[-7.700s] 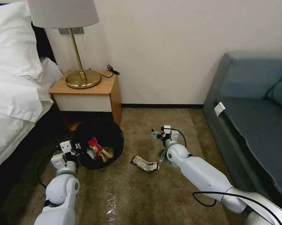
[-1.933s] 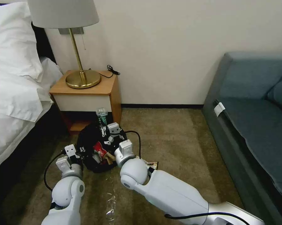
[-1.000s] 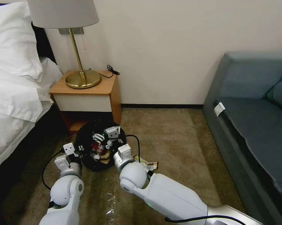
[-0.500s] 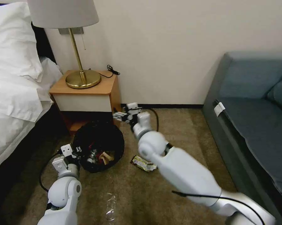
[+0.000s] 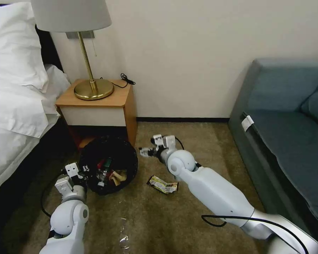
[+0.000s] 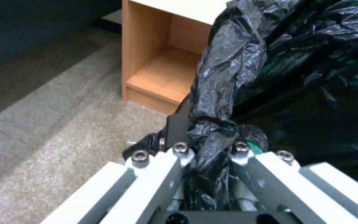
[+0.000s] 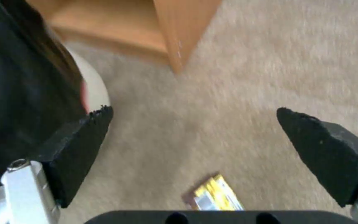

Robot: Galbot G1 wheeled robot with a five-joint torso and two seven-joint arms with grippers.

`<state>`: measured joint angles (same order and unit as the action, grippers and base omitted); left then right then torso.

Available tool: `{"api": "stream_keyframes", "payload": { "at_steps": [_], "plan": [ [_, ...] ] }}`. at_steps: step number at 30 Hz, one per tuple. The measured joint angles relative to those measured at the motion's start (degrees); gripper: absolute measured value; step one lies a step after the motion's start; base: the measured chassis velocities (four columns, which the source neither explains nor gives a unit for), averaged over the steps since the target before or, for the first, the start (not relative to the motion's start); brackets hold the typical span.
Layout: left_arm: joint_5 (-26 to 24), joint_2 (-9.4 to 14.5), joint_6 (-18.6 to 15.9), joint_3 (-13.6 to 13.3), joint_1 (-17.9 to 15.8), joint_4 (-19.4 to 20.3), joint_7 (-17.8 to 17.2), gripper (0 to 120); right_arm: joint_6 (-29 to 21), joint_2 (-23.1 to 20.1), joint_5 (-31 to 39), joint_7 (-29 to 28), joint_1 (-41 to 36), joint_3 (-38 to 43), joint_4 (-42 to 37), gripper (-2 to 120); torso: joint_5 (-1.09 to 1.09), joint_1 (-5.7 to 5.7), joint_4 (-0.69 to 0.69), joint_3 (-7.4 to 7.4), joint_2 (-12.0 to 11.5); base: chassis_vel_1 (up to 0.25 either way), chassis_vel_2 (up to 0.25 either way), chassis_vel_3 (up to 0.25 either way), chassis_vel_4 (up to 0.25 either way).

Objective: Pick up the trash bin, then pick up the garbage on the floor and place it into the trash bin.

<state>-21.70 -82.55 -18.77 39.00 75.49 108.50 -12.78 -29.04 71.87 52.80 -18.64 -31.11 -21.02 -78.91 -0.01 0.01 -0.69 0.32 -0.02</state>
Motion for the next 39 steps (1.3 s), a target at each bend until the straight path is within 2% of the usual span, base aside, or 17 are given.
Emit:
{"api": "stream_keyframes", "payload": {
  "at_steps": [12,26,39],
  "plan": [
    [0.76,-0.75,0.06,-0.53,0.23,0.05,-0.06,3,1.58,-3.06,-4.53,6.35,-2.20,-4.46,5.59,100,0.00,0.00,-0.01,0.00,0.00,0.000,0.000,0.000,0.000],
    [1.12,-1.42,0.25,-0.68,0.23,-0.26,-0.07,3,7.75,-1.08,-10.30,10.35,-3.62,-6.08,16.14,100,-0.01,0.00,0.00,0.00,0.00,0.000,0.000,0.000,0.000],
    [1.15,-1.55,0.36,-0.65,0.07,-0.55,-0.01,3,10.15,-0.37,-13.19,11.47,-5.01,-5.84,18.56,100,0.00,0.00,0.00,0.00,0.00,0.000,0.000,0.000,0.000]
  ]
}}
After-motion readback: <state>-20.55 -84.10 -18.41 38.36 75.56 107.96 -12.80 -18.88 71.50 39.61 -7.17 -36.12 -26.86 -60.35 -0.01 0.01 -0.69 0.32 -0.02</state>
